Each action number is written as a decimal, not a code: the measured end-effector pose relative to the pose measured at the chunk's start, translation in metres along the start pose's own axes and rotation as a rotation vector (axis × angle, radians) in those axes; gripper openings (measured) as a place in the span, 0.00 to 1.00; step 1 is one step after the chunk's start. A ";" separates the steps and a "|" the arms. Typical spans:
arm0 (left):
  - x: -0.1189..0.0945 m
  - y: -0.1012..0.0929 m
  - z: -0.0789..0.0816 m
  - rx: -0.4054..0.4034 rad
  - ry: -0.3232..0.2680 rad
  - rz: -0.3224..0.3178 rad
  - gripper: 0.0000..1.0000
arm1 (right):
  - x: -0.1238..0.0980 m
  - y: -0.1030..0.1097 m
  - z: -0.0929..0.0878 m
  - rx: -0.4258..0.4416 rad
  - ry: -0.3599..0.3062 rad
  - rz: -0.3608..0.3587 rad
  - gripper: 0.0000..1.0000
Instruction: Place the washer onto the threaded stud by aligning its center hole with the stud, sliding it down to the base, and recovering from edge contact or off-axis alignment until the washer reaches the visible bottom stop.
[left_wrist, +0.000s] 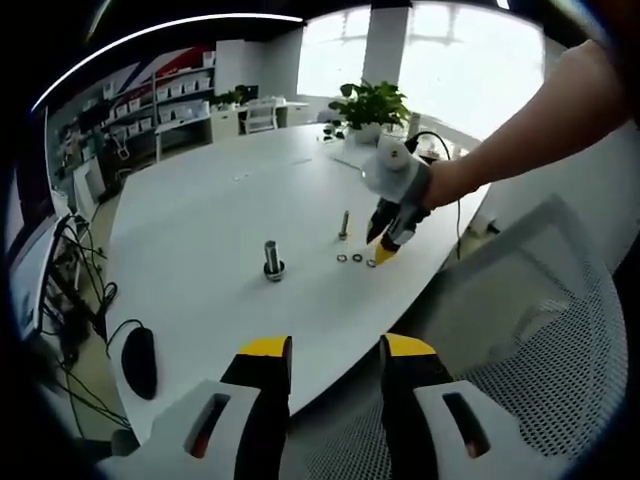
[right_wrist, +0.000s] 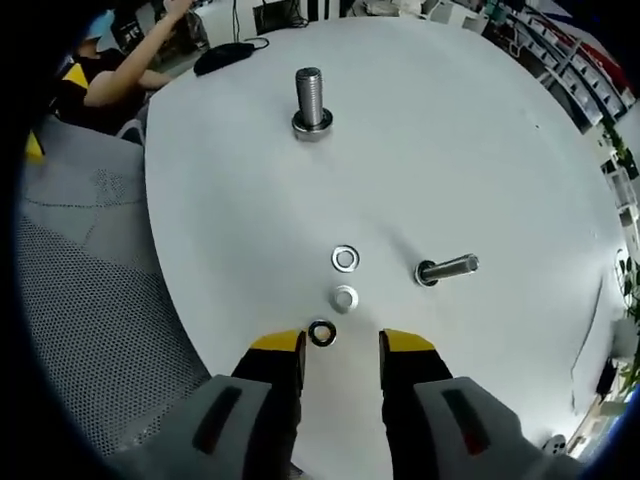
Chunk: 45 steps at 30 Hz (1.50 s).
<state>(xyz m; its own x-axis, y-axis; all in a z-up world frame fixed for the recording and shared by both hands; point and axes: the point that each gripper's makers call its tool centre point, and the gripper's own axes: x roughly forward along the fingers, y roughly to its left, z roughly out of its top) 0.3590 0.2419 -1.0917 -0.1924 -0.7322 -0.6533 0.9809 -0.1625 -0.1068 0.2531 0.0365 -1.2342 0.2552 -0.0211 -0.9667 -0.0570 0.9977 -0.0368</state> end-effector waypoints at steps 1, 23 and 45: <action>0.000 0.000 0.000 0.000 0.001 0.002 0.33 | 0.002 0.002 0.000 0.001 0.001 0.005 0.32; 0.002 -0.001 -0.002 -0.003 0.015 0.006 0.33 | 0.006 0.006 -0.007 -0.004 -0.006 0.025 0.27; 0.002 0.000 -0.002 -0.008 0.015 0.009 0.33 | 0.009 0.010 -0.007 -0.162 0.078 0.066 0.21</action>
<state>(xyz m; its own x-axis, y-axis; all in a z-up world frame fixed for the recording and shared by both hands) 0.3591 0.2417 -1.0940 -0.1827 -0.7240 -0.6651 0.9829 -0.1502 -0.1065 0.2480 0.0459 -1.2446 0.1704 0.0329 -0.9848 -0.2269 0.9739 -0.0068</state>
